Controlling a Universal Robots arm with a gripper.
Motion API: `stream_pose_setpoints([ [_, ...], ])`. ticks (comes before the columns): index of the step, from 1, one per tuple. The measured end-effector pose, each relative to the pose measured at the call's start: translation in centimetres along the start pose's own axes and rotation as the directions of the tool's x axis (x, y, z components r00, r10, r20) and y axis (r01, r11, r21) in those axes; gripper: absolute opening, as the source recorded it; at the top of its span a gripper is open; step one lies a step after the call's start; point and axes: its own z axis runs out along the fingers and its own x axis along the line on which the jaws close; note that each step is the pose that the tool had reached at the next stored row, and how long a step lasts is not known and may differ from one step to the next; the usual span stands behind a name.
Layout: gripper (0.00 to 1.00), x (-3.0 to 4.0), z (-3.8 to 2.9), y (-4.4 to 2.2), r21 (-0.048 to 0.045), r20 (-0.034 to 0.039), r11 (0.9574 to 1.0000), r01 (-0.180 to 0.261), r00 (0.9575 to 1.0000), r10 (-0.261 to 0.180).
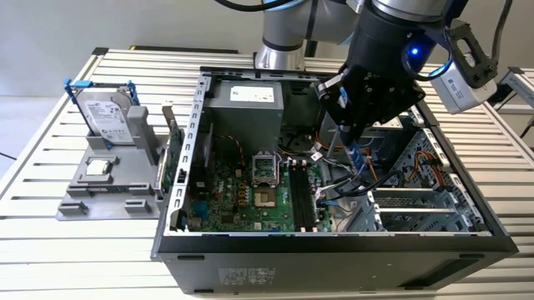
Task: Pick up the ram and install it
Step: 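Insert the ram into the slot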
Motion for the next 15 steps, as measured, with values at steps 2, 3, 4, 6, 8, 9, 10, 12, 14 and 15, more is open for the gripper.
stream_pose_setpoints([
  [2, 0.00, 0.00, 0.00, 0.00, 0.0001, 0.0001, 0.9999, -0.015, 0.9999, 0.015],
  [3, 0.00, 0.00, 0.00, 0.00, 0.0000, 0.0001, 0.9999, -0.015, 0.9999, 0.015],
  [4, 0.00, 0.00, 0.00, 0.00, 0.0000, 0.0001, 0.9999, -0.015, 0.9999, 0.015],
  [6, 0.00, 0.00, 0.00, 0.00, 0.0000, 0.0001, 0.9999, -0.015, 0.9999, 0.015],
  [8, 0.00, 0.00, 0.04, 0.00, -0.0002, 0.0001, 0.9999, -0.015, 0.9999, 0.015],
  [9, 0.00, 0.00, 0.07, 0.00, -0.0004, 0.0002, 0.9999, -0.016, 0.9999, 0.016],
  [10, 0.00, 0.00, 0.09, 0.00, 0.0000, 0.0001, 0.9999, -0.016, 0.9999, 0.016],
  [12, 0.00, 0.00, 0.12, 0.00, 0.0001, 0.0001, 0.9999, -0.016, 0.9999, 0.016],
  [14, 0.00, 0.00, 0.16, 0.00, 0.0001, 0.0001, 0.9999, -0.016, 0.9999, 0.016],
  [15, 0.00, 0.00, 0.20, 0.00, 0.0000, 0.0001, 0.9999, -0.016, 0.9999, 0.016],
])
